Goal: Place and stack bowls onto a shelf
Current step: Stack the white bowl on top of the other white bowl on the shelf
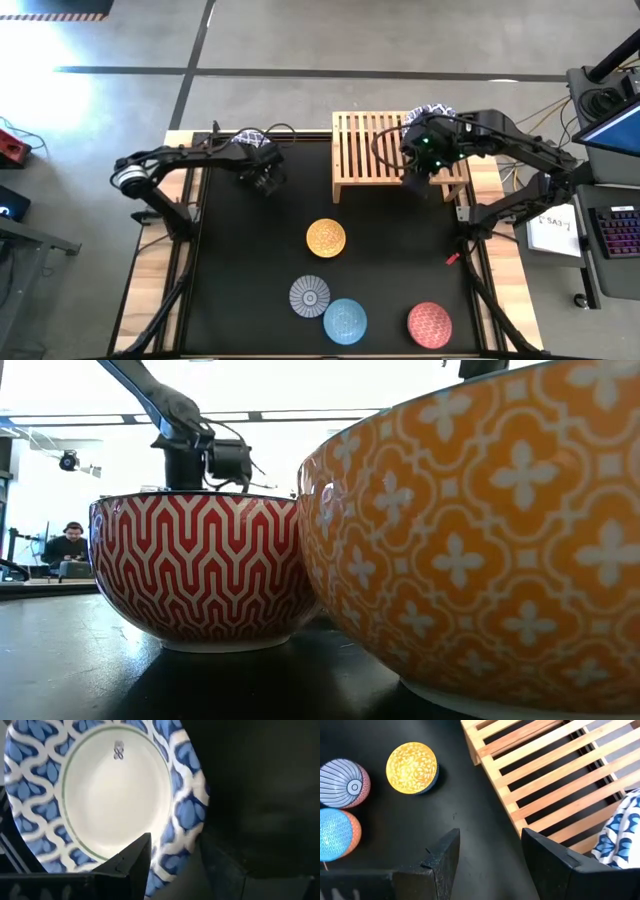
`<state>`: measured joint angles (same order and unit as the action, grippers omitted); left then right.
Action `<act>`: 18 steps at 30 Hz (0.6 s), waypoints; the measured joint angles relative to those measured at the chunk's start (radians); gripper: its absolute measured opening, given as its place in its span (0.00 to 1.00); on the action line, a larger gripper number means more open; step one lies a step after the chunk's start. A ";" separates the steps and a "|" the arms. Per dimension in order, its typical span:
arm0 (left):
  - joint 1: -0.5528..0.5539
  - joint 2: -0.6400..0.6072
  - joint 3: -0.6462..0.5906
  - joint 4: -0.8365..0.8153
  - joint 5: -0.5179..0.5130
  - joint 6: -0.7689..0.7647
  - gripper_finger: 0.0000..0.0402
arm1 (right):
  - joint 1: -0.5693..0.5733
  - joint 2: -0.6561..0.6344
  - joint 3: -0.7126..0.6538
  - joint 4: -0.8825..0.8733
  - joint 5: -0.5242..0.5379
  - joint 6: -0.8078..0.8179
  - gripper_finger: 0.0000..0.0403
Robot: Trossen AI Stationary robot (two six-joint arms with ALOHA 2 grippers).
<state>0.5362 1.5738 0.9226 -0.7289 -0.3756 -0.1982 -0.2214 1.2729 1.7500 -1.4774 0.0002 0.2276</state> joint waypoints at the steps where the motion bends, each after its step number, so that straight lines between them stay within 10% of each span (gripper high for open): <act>1: 0.011 0.006 0.000 0.002 0.000 -0.001 0.37 | 0.002 0.001 0.000 0.000 0.000 0.002 0.50; 18: 0.038 0.007 0.000 0.002 0.136 0.008 0.02 | 0.001 0.005 0.000 -0.014 -0.032 0.138 0.50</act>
<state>0.5740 1.5811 0.9226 -0.7273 -0.2391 -0.1898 -0.2203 1.2778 1.7500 -1.4910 -0.0315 0.3653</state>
